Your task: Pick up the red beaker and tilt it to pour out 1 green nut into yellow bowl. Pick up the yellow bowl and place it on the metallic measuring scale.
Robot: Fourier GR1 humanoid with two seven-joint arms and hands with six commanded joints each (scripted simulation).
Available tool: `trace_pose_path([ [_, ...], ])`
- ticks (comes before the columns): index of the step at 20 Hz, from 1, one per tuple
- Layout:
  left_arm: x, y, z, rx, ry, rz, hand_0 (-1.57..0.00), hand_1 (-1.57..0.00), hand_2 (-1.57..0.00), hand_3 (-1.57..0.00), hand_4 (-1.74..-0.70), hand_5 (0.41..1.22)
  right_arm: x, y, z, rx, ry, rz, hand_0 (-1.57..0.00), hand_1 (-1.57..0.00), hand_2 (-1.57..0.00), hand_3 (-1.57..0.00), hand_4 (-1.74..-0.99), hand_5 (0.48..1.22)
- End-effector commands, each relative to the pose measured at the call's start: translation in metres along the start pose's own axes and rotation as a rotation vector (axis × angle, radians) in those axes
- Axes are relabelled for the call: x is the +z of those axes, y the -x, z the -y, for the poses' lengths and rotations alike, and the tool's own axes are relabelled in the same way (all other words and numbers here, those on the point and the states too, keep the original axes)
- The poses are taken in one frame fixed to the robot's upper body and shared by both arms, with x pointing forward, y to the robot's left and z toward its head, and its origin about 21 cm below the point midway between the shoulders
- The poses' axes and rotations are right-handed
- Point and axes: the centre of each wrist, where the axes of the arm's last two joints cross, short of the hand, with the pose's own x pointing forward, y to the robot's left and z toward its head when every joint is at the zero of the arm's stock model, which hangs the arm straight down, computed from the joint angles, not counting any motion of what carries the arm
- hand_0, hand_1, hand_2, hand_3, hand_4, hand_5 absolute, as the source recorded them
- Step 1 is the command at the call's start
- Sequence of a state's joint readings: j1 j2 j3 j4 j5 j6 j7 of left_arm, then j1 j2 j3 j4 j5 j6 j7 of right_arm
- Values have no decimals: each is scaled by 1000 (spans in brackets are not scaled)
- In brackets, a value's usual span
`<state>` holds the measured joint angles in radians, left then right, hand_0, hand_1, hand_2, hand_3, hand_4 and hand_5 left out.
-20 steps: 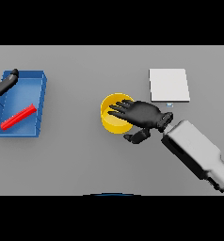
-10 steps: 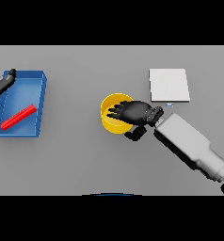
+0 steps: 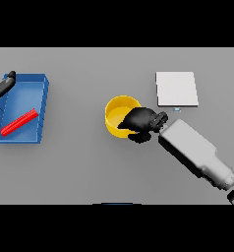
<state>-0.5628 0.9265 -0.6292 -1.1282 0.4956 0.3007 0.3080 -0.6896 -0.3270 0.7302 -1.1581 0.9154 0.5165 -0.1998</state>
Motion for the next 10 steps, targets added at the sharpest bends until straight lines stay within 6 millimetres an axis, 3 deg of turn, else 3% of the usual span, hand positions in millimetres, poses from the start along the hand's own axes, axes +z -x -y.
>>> trace_pose_path([
  [1, -1, 0, 1, -2, 1, 7, 1, 1, 1, 1, -719, 693, 0, -1, 0, 0, -4, 6, -1045, -1009, -870, -574, -1552, 1079],
  [3, 1, 4, -2, 7, 7, 10, 1, 1, 1, 1, -724, 696, 1, -1, 1, 6, 7, 17, -1235, -1211, -1122, -834, -1614, 1130],
  [6, 1, 0, -1, 7, 2, 11, 1, 1, 1, 1, -725, 694, 2, 1, 1, 21, 19, 15, -1399, -1387, -1222, -1117, -1676, 1174],
  [10, 2, -4, -1, -8, 8, 4, 1, 1, 1, 1, -719, 695, 2, 1, 1, 8, 51, -2, -1500, -1496, -1309, -1254, -1714, 1202],
])
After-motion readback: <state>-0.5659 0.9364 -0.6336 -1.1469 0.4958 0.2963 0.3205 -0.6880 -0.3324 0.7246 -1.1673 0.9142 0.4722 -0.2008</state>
